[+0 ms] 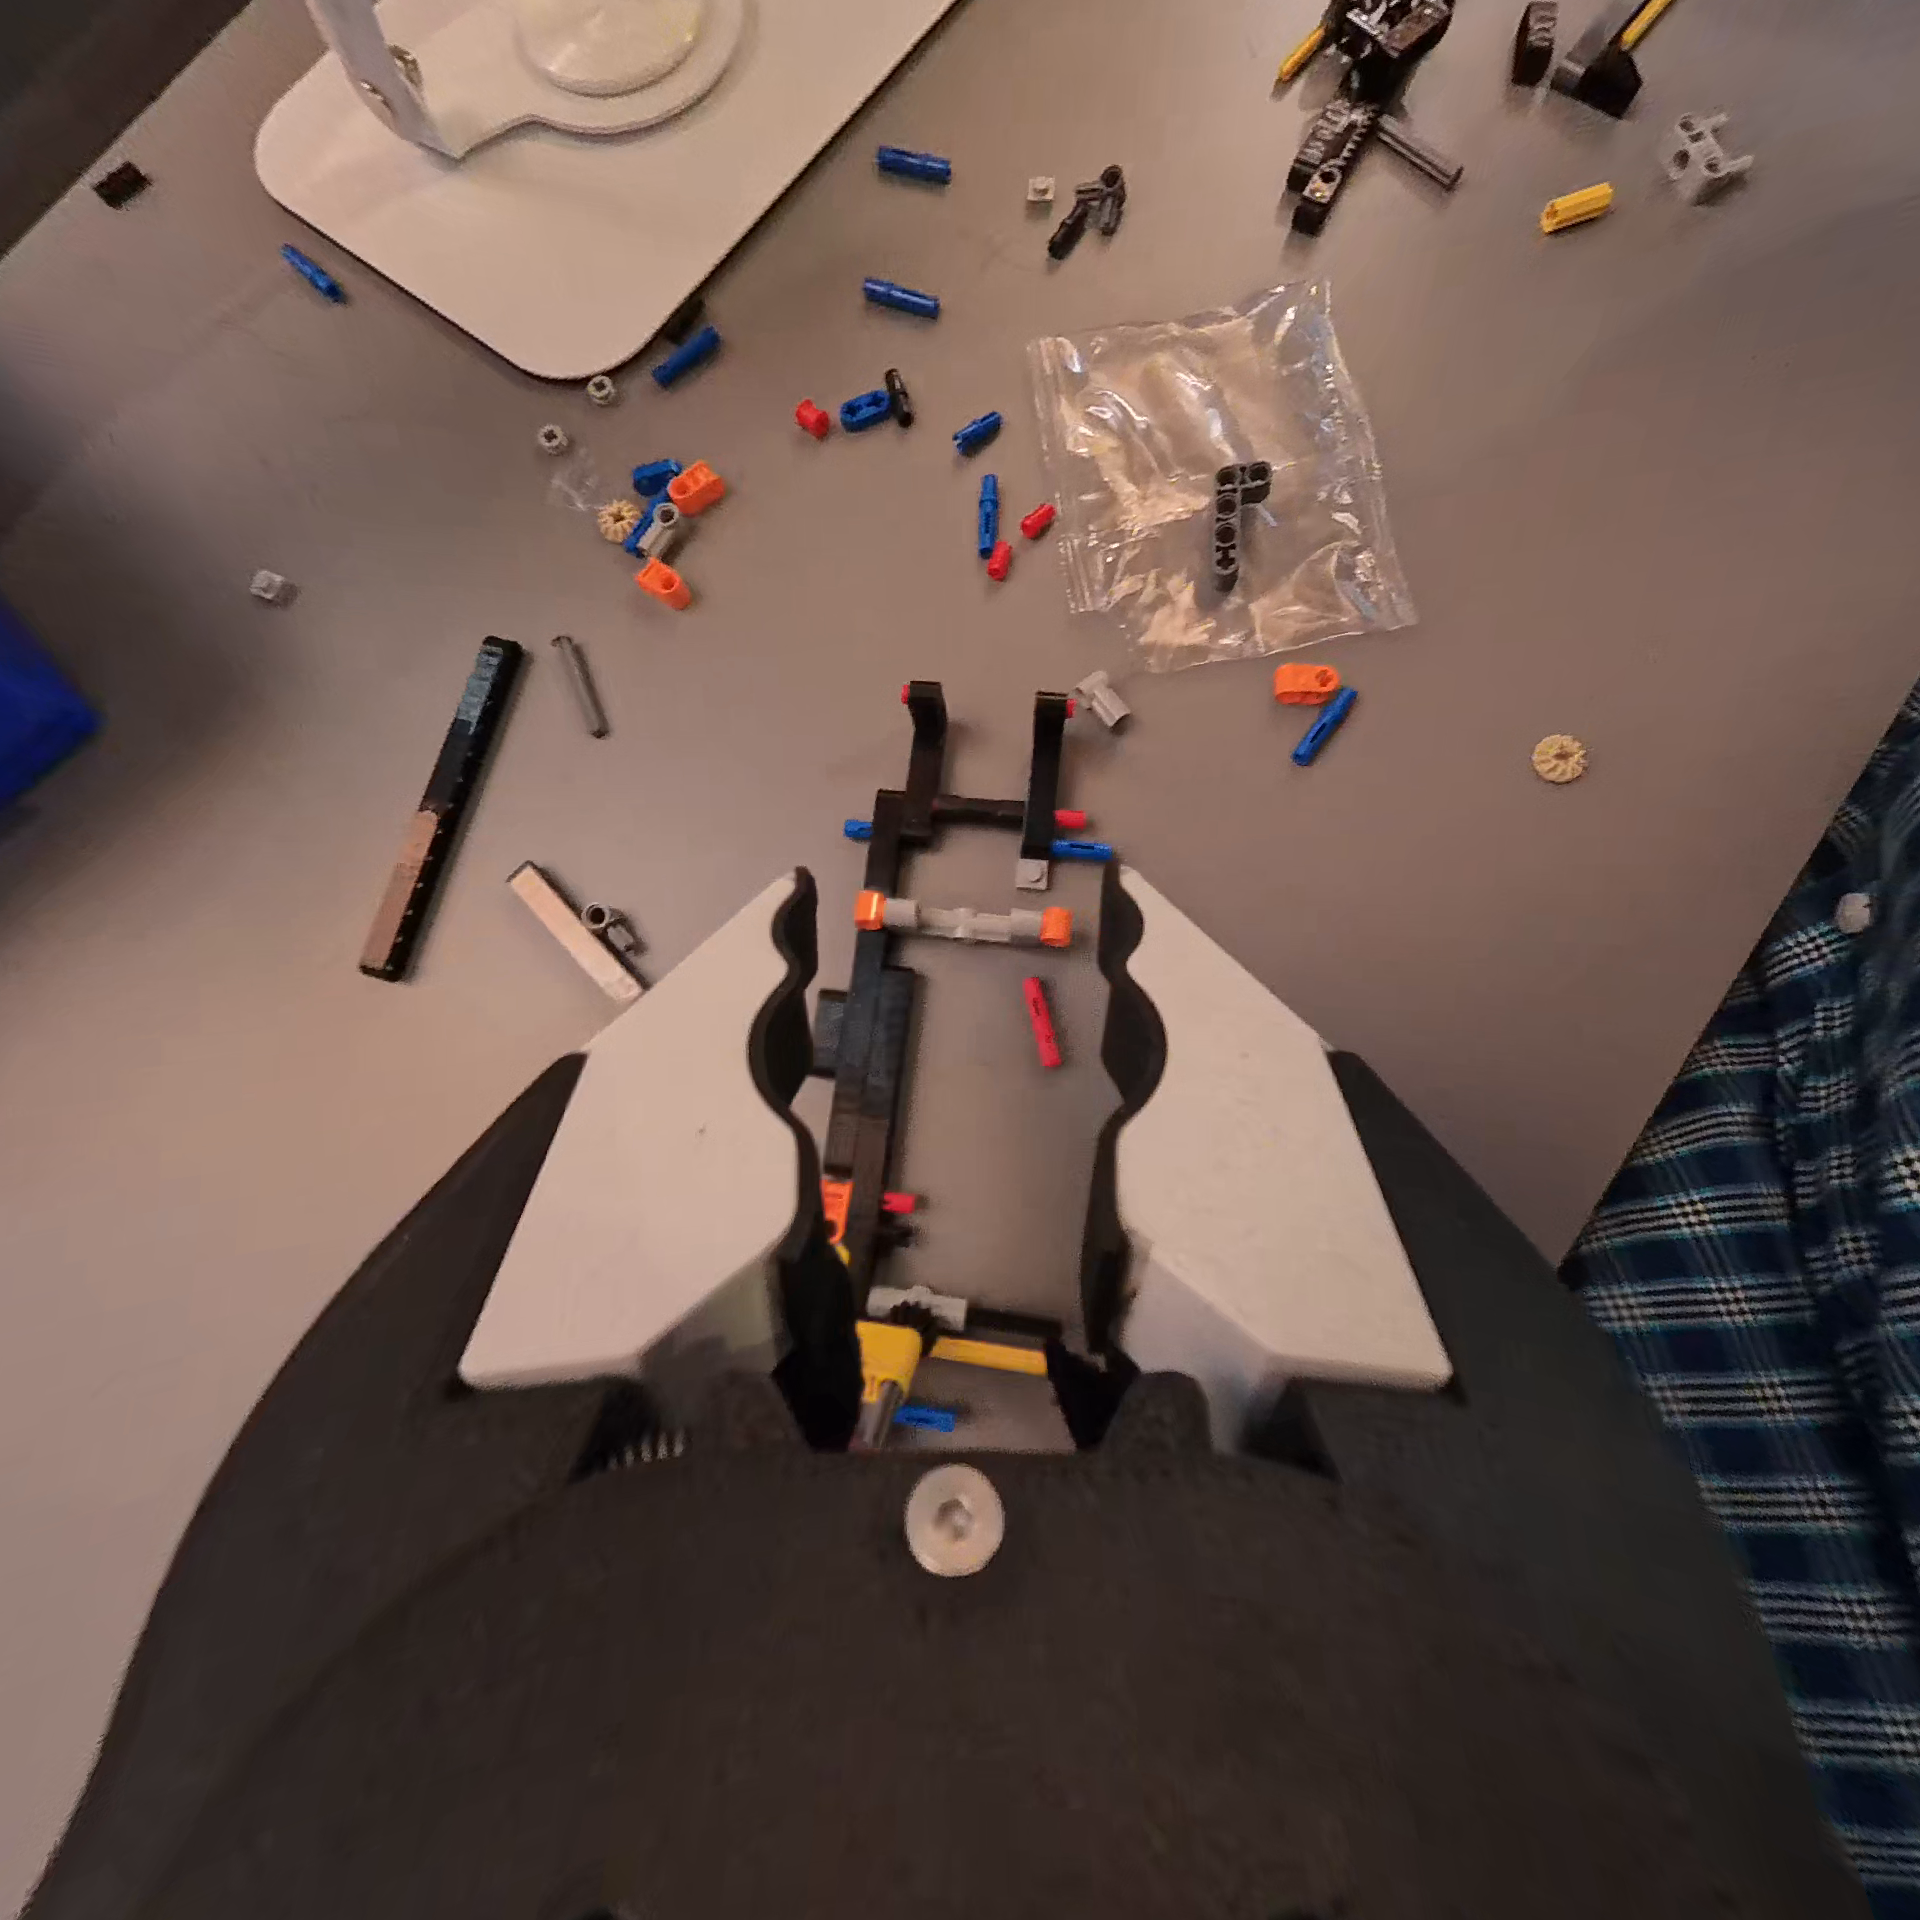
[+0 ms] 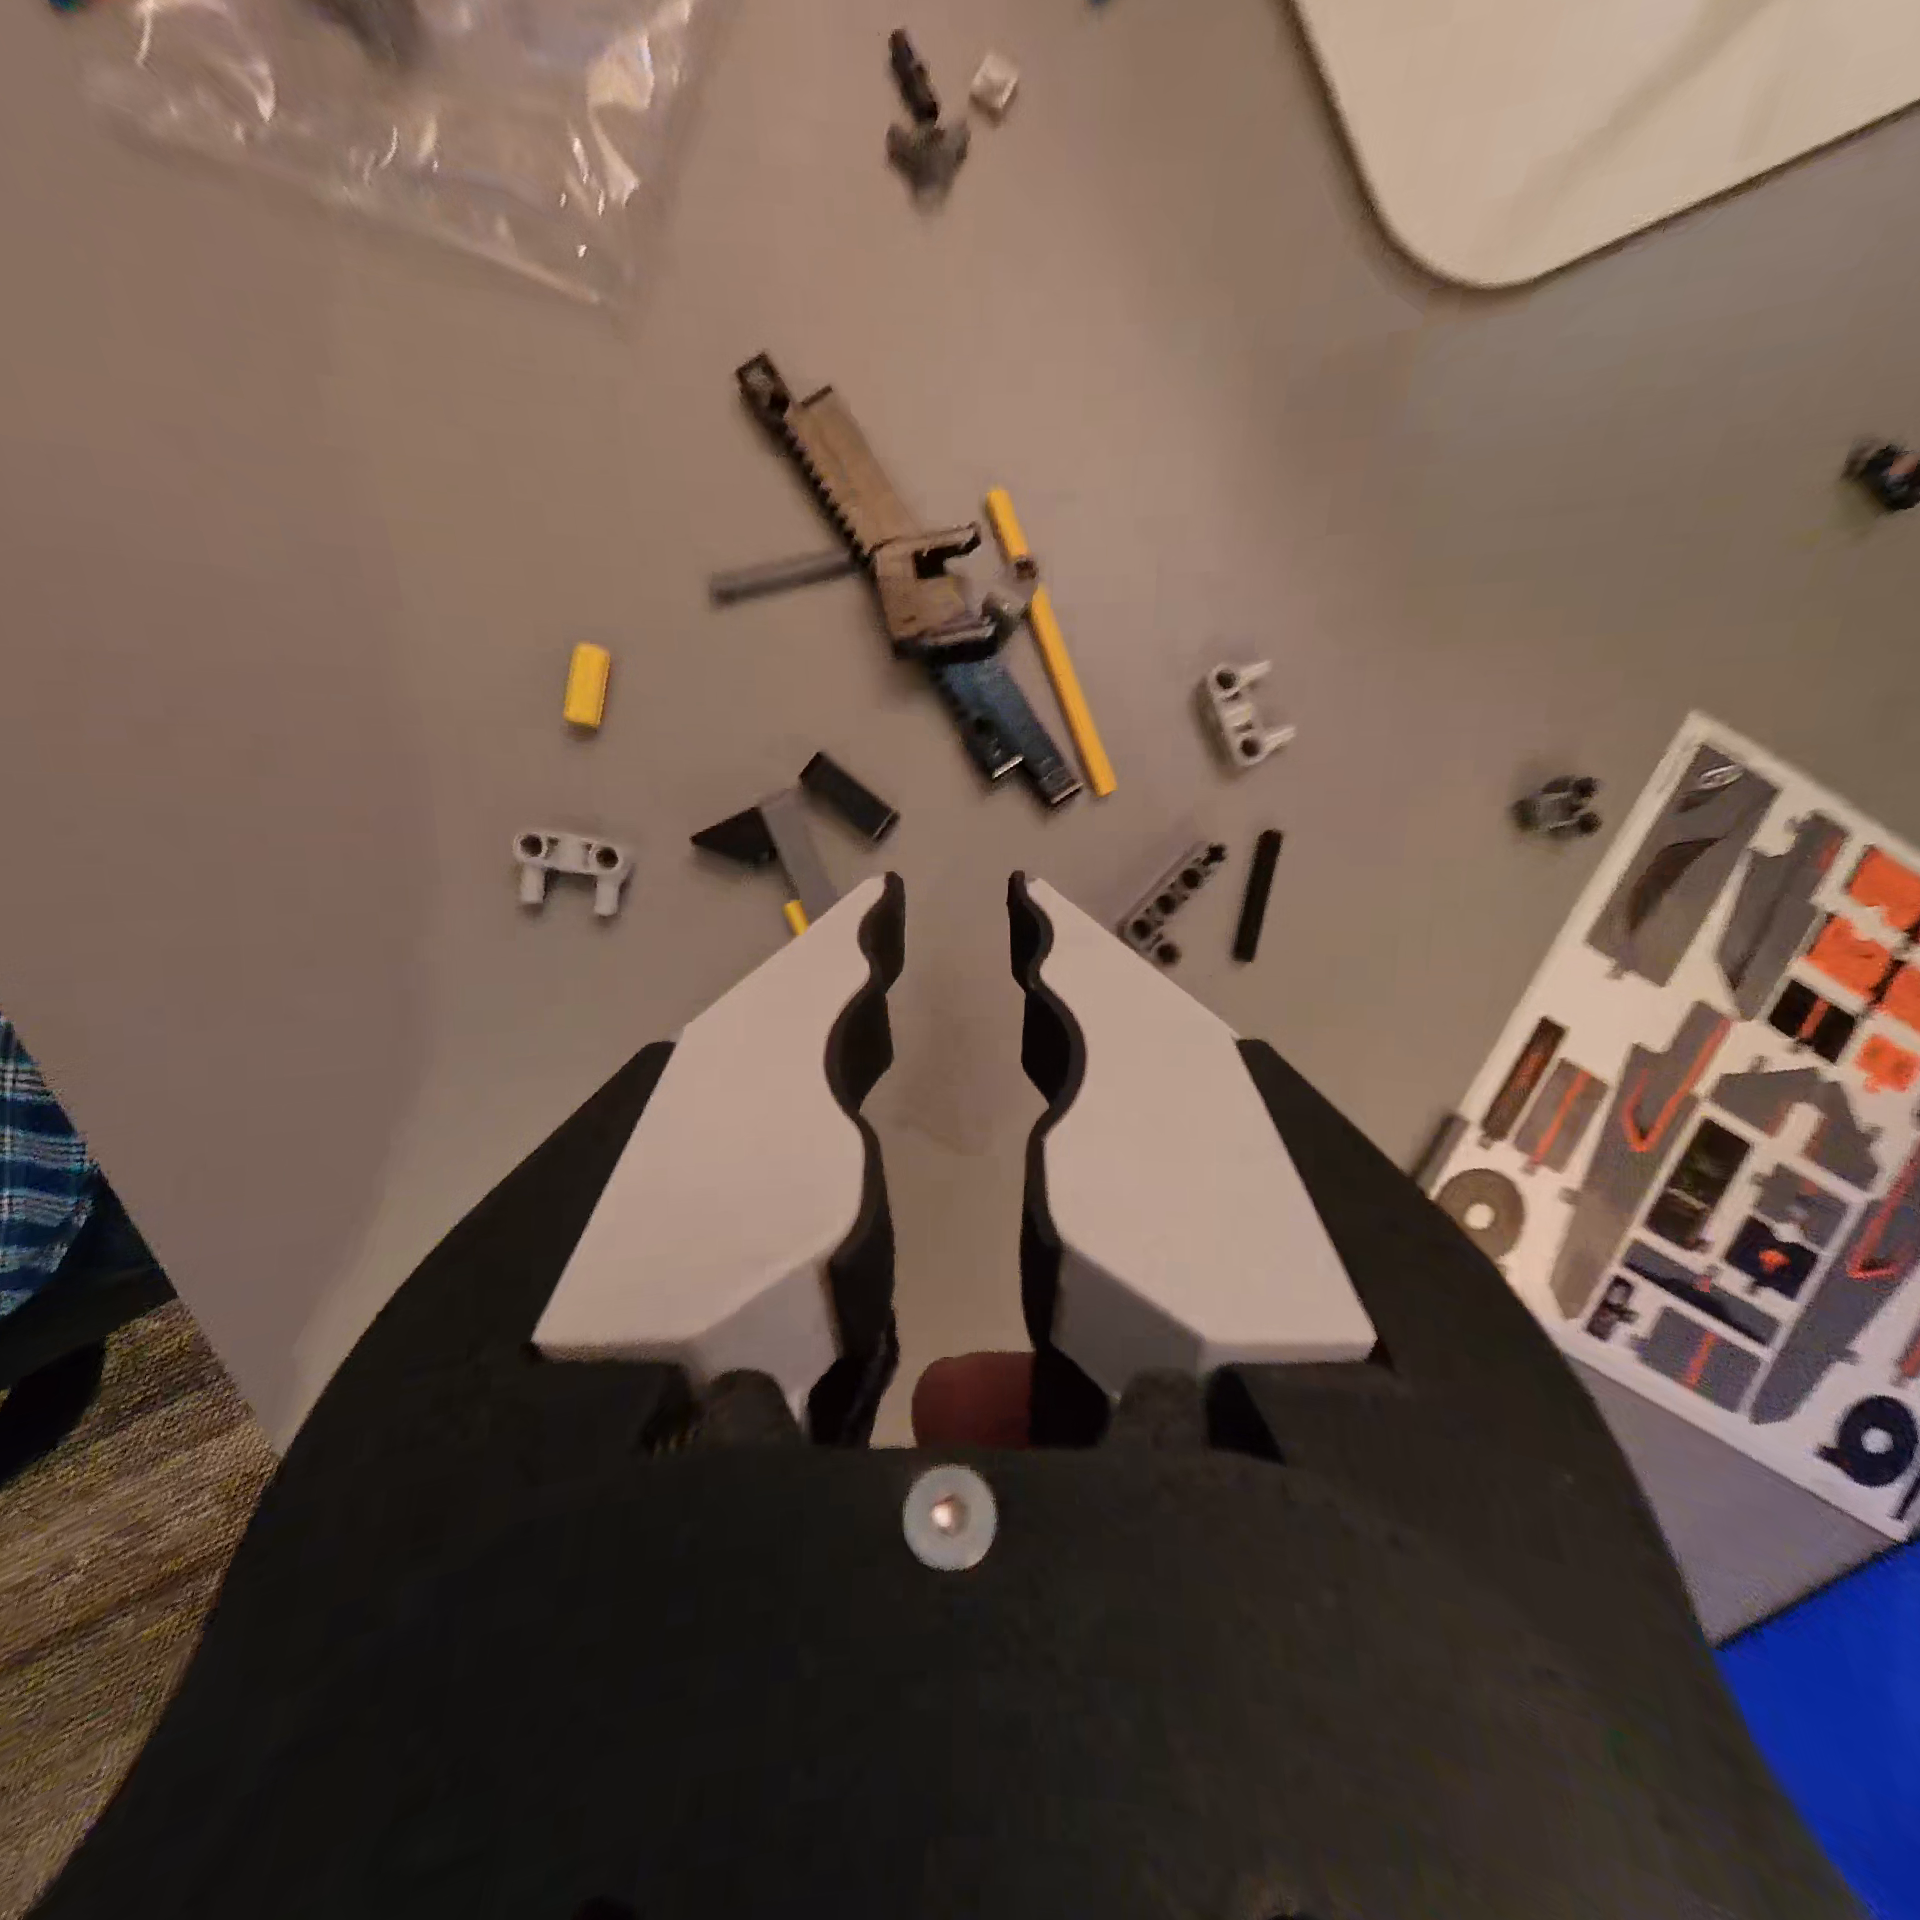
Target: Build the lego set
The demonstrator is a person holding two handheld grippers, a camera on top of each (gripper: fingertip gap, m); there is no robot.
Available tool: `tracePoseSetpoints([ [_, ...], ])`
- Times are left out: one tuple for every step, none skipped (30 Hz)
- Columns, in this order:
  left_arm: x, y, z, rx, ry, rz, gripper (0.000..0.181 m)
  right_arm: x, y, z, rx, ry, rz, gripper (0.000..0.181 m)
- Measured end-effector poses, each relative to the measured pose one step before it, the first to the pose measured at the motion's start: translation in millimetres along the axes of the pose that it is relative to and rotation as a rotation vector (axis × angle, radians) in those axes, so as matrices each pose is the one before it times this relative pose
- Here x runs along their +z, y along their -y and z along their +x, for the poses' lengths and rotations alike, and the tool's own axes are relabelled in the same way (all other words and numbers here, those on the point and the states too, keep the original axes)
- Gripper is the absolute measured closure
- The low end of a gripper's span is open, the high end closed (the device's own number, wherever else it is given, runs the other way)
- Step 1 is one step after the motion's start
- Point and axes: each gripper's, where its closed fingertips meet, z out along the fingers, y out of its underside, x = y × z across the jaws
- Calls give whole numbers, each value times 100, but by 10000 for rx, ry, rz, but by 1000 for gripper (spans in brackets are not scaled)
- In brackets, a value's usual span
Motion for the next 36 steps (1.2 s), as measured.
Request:
tracePoseSetpoints([
  [132, 4, 235, 17, -28, -36, 129, 168, -471, -68, 61, -46, -34, 162],
  [131, 16, 197, 10, -28, -33, 129, 71, -351, 325, 158, -219, 36, 162],
  [112, 25, 176, 12, -21, -34, 129, -32, -277, 550, 292, -251, 91, 161],
  [71, 21, 97, 23, 7, -37, 129, -102, -257, 494, 364, -134, 94, 157],
  [11, 59, 66, 22, 20, -13, 129, -115, -287, 524, 313, -131, 71, 154],
  [5, 101, 81, -2, -1, 23, 129, -100, -287, 684, 222, -252, 33, 151],
  [-1, 120, 85, -35, -20, 46, 129, -40, -132, 488, 86, -168, 45, 149],
  [18, 131, 95, -40, -28, 55, 130, 68, 103, 142, -46, -10, 93, 149],
  [64, 92, 89, -28, -31, 32, 129, 219, 212, 209, -90, -72, 77, 149],
  [91, 38, 55, -5, -10, -5, 129, 381, 66, 333, -81, -135, -32, 149],
  [76, 28, 43, 20, 16, -23, 129, 502, -131, 276, -20, -83, -148, 150],
  [34, 28, 48, 22, 19, -23, 129, 523, -124, 209, 63, -27, -143, 150],
  [-13, 46, 55, 23, 26, -11, 129, 484, 34, 10, 55, 64, -57, 152],
  [-80, 15, 12, 20, 48, -14, 129, 412, 116, -80, 17, 68, 6, 154],
  [-127, -43, -53, -5, 73, -19, 129, 314, 113, -139, 17, 95, 3, 155],
  [-162, -96, -76, -40, 53, -8, 129, 170, 162, -153, 14, 99, 54, 162],
  [-178, -150, -106, -69, 45, -8, 129, 81, 79, 19, -7, -9, 13, 171],
  [-188, -198, -159, -75, 58, -15, 129, 33, 52, 148, -3, -92, 0, 171],
  [-195, -248, -203, -69, 70, -30, 129, 25, 58, 2, 10, 8, 6, 171],
  [-204, -260, -215, -69, 75, -32, 129, 0, 58, -55, 25, 48, 24, 171],
  [-221, -207, -206, -71, 69, -10, 129, -87, 114, 62, 36, -27, 57, 171],
  [-249, -160, -182, -70, 71, 17, 128, -211, 280, -23, 4, -1, 152, 171],
  [-251, -98, -156, -68, 64, 43, 128, -334, 432, -104, 23, 31, 213, 171],
  [-246, -41, -104, -75, 58, 67, 128, -447, 520, -91, 40, -10, 198, 171],
  [-246, -34, -84, -72, 50, 71, 129, -535, 631, -255, -59, 33, 192, 171],
  [-218, -71, -60, -74, 42, 52, 129, -571, 797, -472, -161, 82, 179, 171],
  [-214, -30, -64, -90, 33, 84, 129, -539, 939, -509, -206, 27, 164, 171],
  [-190, 42, 0, -123, -9, 128, 129, -489, 1162, -605, -204, 56, 217, 171],
  [-152, 127, 77, -153, -66, 162, 129, -397, 1463, -762, -176, 123, 332, 171],
  [-123, 207, 104, -176, -82, 201, 129, -255, 1689, -858, -137, 148, 413, 172],
  [-69, 334, 129, -213, -90, 249, 129, -25, 1781, -1017, -164, 183, 418, 172],
  [-32, 472, 191, -249, -117, 314, 129, 231, 1764, -1142, -260, 171, 354, 172],
  [-20, 592, 248, -208, -124, 355, 129, 428, 1720, -1139, -342, 118, 301, 172],
  [-60, 720, 142, -125, 1, 424, 131, 552, 1760, -1116, -366, 107, 321, 172],
  [-66, 791, 117, -112, 51, 445, 133, 628, 1800, -1159, -303, 175, 366, 172],
  [-19, 697, 299, -135, -93, 353, 133, 746, 1732, -1189, -276, 235, 361, 172],
])
